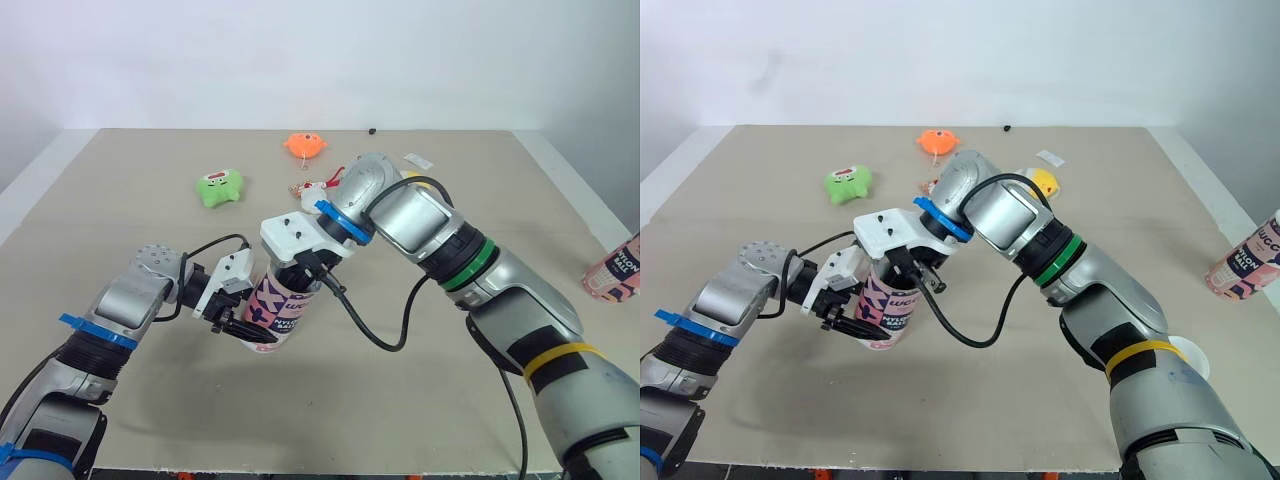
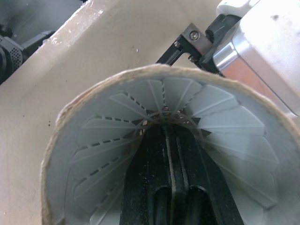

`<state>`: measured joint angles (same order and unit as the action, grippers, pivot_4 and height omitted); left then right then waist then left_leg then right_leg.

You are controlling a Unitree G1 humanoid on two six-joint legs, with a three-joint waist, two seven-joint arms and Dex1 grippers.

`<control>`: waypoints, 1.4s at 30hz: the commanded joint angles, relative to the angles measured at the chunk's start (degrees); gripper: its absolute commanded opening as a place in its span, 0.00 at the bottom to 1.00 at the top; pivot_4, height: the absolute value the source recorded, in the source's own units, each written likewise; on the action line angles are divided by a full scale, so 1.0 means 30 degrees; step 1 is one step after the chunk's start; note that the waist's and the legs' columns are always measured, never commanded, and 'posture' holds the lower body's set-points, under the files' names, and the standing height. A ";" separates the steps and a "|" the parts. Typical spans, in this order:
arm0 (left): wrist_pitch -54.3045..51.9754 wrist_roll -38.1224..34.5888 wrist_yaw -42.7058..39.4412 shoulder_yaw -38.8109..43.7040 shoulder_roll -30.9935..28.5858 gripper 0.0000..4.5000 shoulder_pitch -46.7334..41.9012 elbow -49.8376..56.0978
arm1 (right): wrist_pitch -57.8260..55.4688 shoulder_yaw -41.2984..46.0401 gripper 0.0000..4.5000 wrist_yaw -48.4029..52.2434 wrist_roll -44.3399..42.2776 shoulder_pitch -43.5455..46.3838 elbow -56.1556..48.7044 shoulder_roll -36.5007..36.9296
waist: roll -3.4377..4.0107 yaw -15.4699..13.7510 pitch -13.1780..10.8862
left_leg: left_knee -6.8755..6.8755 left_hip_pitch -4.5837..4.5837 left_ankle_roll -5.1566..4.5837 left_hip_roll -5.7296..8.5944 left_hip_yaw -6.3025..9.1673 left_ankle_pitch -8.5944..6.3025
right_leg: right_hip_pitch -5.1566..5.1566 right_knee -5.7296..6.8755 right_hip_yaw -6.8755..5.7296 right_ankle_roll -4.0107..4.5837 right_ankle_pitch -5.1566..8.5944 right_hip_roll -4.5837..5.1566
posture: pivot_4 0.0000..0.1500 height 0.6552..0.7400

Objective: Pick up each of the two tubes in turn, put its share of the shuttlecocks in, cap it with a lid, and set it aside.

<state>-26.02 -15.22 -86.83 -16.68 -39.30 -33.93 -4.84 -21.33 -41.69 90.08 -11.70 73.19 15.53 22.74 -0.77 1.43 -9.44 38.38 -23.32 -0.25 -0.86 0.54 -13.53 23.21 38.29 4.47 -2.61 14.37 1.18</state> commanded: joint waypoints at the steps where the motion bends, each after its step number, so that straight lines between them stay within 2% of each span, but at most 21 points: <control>1: 0.0069 0.0393 0.0536 -0.0615 0.0307 0.61 0.0379 0.0211 | -0.2101 0.2689 0.02 0.0808 -0.2678 0.0386 -0.0897 0.0625 | 0.0001 -0.0030 -0.0009 | 0.0001 -0.0009 0.0002 0.0000 0.0008 0.0001 | 0.0000 0.0000 -0.0011 0.0008 -0.0003 0.0001 | 1.00 0.91; 5: 0.0382 -0.0169 0.0494 -0.0313 0.0874 0.61 0.0619 0.0371 | -0.4574 0.5454 0.02 0.0795 -0.4646 0.0473 -0.1759 0.2474 | 0.0005 -0.0127 -0.0022 | 0.0006 -0.0097 0.0024 0.0057 0.0110 0.0013 | 0.0016 -0.0029 -0.0066 -0.0010 0.0001 0.0085 | 1.00 0.91; 8: 0.0597 -0.0567 0.0509 -0.0291 0.1709 0.61 0.0930 0.0383 | -0.6133 0.7324 0.02 0.0657 -0.5941 -0.1844 -0.4802 0.6037 | -0.0004 -0.0345 -0.0017 | 0.0009 -0.0182 0.0029 0.0119 0.0191 0.0010 | 0.0028 -0.0073 -0.0142 -0.0057 0.0003 0.0165 | 1.00 0.91; 12: 0.0929 -0.0795 0.0507 -0.0424 0.2402 0.61 0.1294 0.0567 | -0.7383 0.9547 0.02 -0.0431 -0.6827 -0.4606 -0.7945 0.8779 | 0.0015 -0.0424 -0.0029 | 0.0011 -0.0262 0.0038 0.0197 0.0237 -0.0006 | 0.0057 -0.0085 -0.0187 -0.0106 0.0041 0.0246 | 1.00 0.91; 17: 0.3490 -0.1232 0.1076 -0.0091 0.5182 0.61 0.1281 -0.0889 | -0.8310 1.5401 0.02 -0.3201 -0.7138 -1.0163 -1.1860 1.2612 | 0.0080 -0.0673 -0.0082 | 0.0018 -0.0327 0.0028 0.0302 0.0313 -0.0009 | 0.0068 -0.0068 -0.0212 -0.0168 0.0098 0.0295 | 1.00 0.91; 22: 0.8045 -0.0187 0.1719 -0.0307 0.7452 0.61 0.1549 -0.4199 | -0.7063 2.1236 0.02 -0.3205 -0.5523 -1.7077 -1.2756 1.5308 | 0.0075 -0.0671 -0.0083 | 0.0024 -0.0349 0.0016 0.0370 0.0354 -0.0008 | 0.0049 -0.0081 -0.0249 -0.0202 0.0105 0.0376 | 1.00 0.91; 25: 1.1340 0.0631 0.1876 -0.0417 0.8322 0.61 0.1456 -0.6611 | -0.5952 2.2985 0.02 -0.3001 -0.3958 -2.0401 -1.1469 1.6324 | 0.0092 -0.0653 -0.0073 | 0.0028 -0.0319 -0.0010 0.0389 0.0338 0.0003 | 0.0008 -0.0083 -0.0245 -0.0219 0.0099 0.0397 | 1.00 0.91; 27: 1.2254 0.0638 0.1748 -0.0434 0.8816 0.61 0.1303 -0.7661 | -0.4920 2.3621 0.16 -0.2942 -0.2987 -2.2049 -1.0058 1.6668 | 0.0097 -0.0645 -0.0070 | 0.0032 -0.0234 -0.0069 0.0387 0.0272 0.0043 | -0.0048 -0.0097 -0.0218 -0.0230 0.0075 0.0411 | 1.00 0.91; 28: 1.2683 0.0732 0.1787 -0.0500 0.9042 0.61 0.1170 -0.8097 | -0.4197 2.3792 0.19 -0.2708 -0.2313 -2.3003 -0.8921 1.6855 | 0.0087 -0.0625 -0.0077 | 0.0030 -0.0214 -0.0092 0.0393 0.0264 0.0062 | -0.0069 -0.0099 -0.0209 -0.0246 0.0065 0.0411 | 1.00 0.91; 29: 1.2940 0.0746 0.1620 -0.0611 0.9184 0.61 0.1074 -0.8397 | -0.3652 2.3768 0.31 -0.2540 -0.1740 -2.3782 -0.7588 1.7050 | 0.0086 -0.0630 -0.0077 | 0.0030 -0.0169 -0.0107 0.0385 0.0226 0.0078 | -0.0090 -0.0107 -0.0184 -0.0348 0.0099 0.0408 | 1.00 0.91; 31: 1.3645 0.1022 0.1588 -0.0770 0.9317 0.61 0.0923 -0.8903 | -0.2946 2.3776 0.42 -0.2101 -0.1198 -2.4824 -0.5724 1.7282 | 0.0080 -0.0671 -0.0080 | 0.0031 -0.0161 -0.0123 0.0399 0.0220 0.0109 | -0.0118 -0.0123 -0.0187 -0.0313 0.0122 0.0411 | 1.00 0.91; 33: 1.3946 0.1292 0.1615 -0.0884 0.9372 0.61 0.0860 -0.9276 | -0.2404 2.3724 0.64 -0.1883 -0.0903 -2.5503 -0.4143 1.7567 | 0.0085 -0.0677 -0.0075 | 0.0030 -0.0153 -0.0139 0.0404 0.0195 0.0182 | -0.0205 -0.0207 -0.0202 -0.0360 0.0091 0.0419 | 1.00 0.91; 34: 1.4045 0.1325 0.1687 -0.0865 0.9406 0.61 0.0846 -0.9419 | -0.1779 2.3727 0.67 -0.1391 -0.0680 -2.6019 -0.3056 1.7769 | 0.0115 -0.0611 -0.0058 | 0.0017 -0.0140 -0.0160 0.0355 0.0187 0.0202 | -0.0274 -0.0360 -0.0220 -0.0373 -0.0015 0.0436 | 1.00 0.91; 38: 1.3758 0.0992 0.1636 -0.0750 0.9416 0.61 0.0997 -0.9350 | 0.0288 2.2477 0.67 -0.1161 0.0113 -2.5502 0.1222 1.8505 | 0.0153 -0.0600 -0.0037 | 0.0012 -0.0129 -0.0242 0.0433 0.0048 0.0216 | -0.0284 -0.0427 -0.0120 -0.0498 -0.0089 0.0553 | 1.00 0.91; 42: 1.3553 0.0886 0.1901 -0.0546 0.9369 0.61 0.1187 -0.9078 | 0.1140 2.0369 0.67 -0.1093 0.0579 -2.3374 0.4416 1.8740 | 0.0159 -0.0559 -0.0034 | 0.0002 -0.0088 -0.0255 0.0429 0.0007 0.0224 | -0.0298 -0.0428 -0.0094 -0.0501 -0.0101 0.0551 | 1.00 0.91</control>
<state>15.75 -15.11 -81.85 -17.00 -10.73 -31.73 -30.76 -19.28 20.73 86.25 -10.80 1.31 26.08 77.29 -0.30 -0.25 -9.54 38.38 -23.58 -1.02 0.44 0.56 -12.85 22.32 37.00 4.18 -4.12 14.06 2.84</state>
